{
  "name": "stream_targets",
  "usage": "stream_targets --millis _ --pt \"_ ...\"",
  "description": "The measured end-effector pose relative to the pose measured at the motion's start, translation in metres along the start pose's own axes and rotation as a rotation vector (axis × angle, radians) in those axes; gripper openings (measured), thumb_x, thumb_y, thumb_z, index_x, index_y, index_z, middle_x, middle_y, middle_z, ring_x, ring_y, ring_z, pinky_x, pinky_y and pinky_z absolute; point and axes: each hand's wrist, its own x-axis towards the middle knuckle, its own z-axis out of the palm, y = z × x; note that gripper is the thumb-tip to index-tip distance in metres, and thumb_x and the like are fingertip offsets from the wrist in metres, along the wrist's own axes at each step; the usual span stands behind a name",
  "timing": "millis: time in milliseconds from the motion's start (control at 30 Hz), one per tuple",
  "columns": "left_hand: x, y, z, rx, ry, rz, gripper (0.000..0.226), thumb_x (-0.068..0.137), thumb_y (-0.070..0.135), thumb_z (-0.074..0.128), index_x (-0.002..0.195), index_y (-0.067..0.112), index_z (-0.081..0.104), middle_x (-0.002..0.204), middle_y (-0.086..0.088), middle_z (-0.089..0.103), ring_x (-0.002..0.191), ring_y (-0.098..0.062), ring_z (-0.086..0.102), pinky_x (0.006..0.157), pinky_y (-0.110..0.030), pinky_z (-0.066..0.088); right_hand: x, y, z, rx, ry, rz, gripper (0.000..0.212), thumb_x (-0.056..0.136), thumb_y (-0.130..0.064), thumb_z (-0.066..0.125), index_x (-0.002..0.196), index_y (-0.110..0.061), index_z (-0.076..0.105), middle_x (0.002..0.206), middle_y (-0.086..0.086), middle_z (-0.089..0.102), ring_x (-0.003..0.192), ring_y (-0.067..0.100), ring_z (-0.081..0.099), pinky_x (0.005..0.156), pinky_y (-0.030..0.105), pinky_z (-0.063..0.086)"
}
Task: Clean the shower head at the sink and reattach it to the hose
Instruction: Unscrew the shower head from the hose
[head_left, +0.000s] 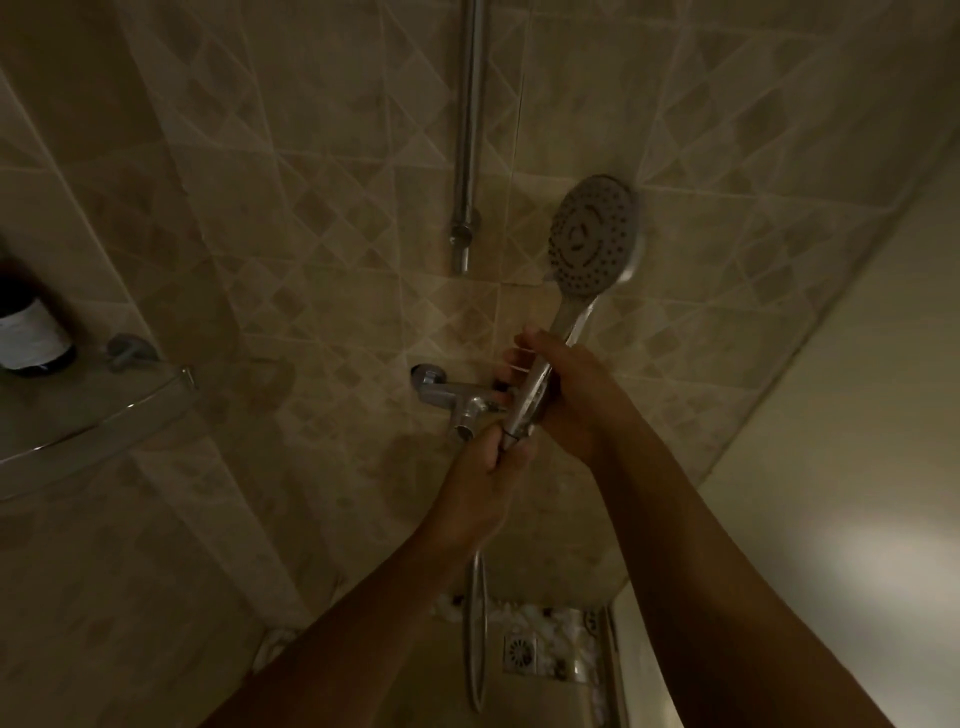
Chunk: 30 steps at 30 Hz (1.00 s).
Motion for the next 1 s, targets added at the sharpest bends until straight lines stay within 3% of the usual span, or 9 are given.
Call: stream_targets --millis 133,233,300,367,467,567,700,867,1000 --pt "0.003 -0.003 0.007 0.245 0.210 -0.018 0.009 0.100 0.037 0.055 0.104 0.033 0.061 0.078 0.018 0.067 0.070 0.004 0.062 0.064 -0.018 0.044 -0.004 0.006 0.003 -0.099 0.131 -0.013 0.011 0.090 -0.019 0.067 0.087 -0.012 0.059 0.078 0.006 0.061 0.084 0.024 0.060 0.077 0.038 0.052" --pt "0.000 -0.001 0.015 0.305 0.216 0.016 0.026 0.101 0.027 0.054 0.126 0.021 0.060 0.107 0.000 0.072 0.098 -0.016 0.068 0.083 -0.033 0.052 -0.002 0.012 0.012 -0.114 0.250 -0.026 0.015 0.087 -0.013 0.067 0.081 -0.010 0.054 0.069 0.006 0.054 0.064 0.019 0.055 0.055 0.028 0.048" --pt "0.000 0.005 0.017 0.218 0.165 0.036 0.022 0.102 0.023 0.053 0.121 0.028 0.063 0.110 0.003 0.072 0.104 -0.013 0.067 0.089 -0.031 0.051 -0.001 0.010 0.014 -0.065 0.287 -0.020 0.021 0.085 -0.010 0.069 0.074 -0.011 0.052 0.060 0.005 0.051 0.051 0.016 0.051 0.048 0.026 0.044" --pt "0.001 0.009 0.015 0.109 0.076 0.003 0.020 0.102 0.026 0.052 0.103 0.043 0.062 0.094 0.015 0.071 0.089 0.001 0.066 0.079 -0.026 0.050 -0.002 0.005 0.014 -0.020 0.239 0.017 0.019 0.086 -0.012 0.069 0.078 -0.012 0.052 0.056 0.003 0.050 0.046 0.014 0.048 0.046 0.026 0.042" --pt "-0.001 0.019 0.009 -0.104 -0.074 -0.058 0.019 0.097 0.041 0.055 0.084 0.028 0.058 0.056 0.016 0.048 0.047 0.002 0.040 0.046 -0.018 0.034 0.000 -0.005 0.010 0.110 0.105 0.096 0.025 0.090 -0.023 0.066 0.073 -0.017 0.049 0.048 -0.003 0.042 0.040 0.011 0.040 0.044 0.025 0.039" --pt "-0.002 0.032 -0.002 -0.433 -0.299 -0.215 0.036 0.085 0.056 0.062 0.076 0.022 0.052 0.054 0.011 0.033 0.040 -0.001 0.024 0.034 -0.015 0.021 0.001 -0.014 0.007 0.257 -0.164 0.159 0.040 0.091 -0.038 0.057 0.056 -0.022 0.047 0.043 -0.009 0.030 0.037 0.006 0.029 0.041 0.021 0.035" --pt "-0.001 0.038 -0.016 -0.648 -0.575 -0.303 0.037 0.088 0.057 0.059 0.077 0.022 0.055 0.056 0.008 0.024 0.038 -0.002 0.022 0.036 -0.015 0.024 0.001 -0.019 0.005 0.306 -0.463 0.148 0.039 0.092 -0.041 0.048 0.058 -0.021 0.044 0.048 -0.010 0.023 0.042 0.006 0.023 0.044 0.021 0.039" --pt "0.007 0.025 -0.008 -0.179 -0.085 -0.147 0.030 0.098 0.038 0.057 0.069 0.030 0.056 0.049 0.014 0.041 0.039 0.001 0.032 0.039 -0.018 0.027 0.011 -0.011 0.009 0.073 -0.050 0.099 0.022 0.094 -0.032 0.059 0.082 -0.013 0.058 0.069 0.003 0.060 0.066 0.017 0.059 0.072 0.035 0.047" --pt "0.010 0.013 -0.003 0.281 0.234 -0.023 0.018 0.099 0.030 0.057 0.082 0.025 0.057 0.065 0.011 0.057 0.058 0.004 0.053 0.055 -0.013 0.035 0.007 -0.003 0.011 -0.075 0.052 0.045 0.020 0.093 -0.026 0.062 0.079 -0.012 0.063 0.074 0.006 0.064 0.070 0.018 0.062 0.075 0.038 0.048"
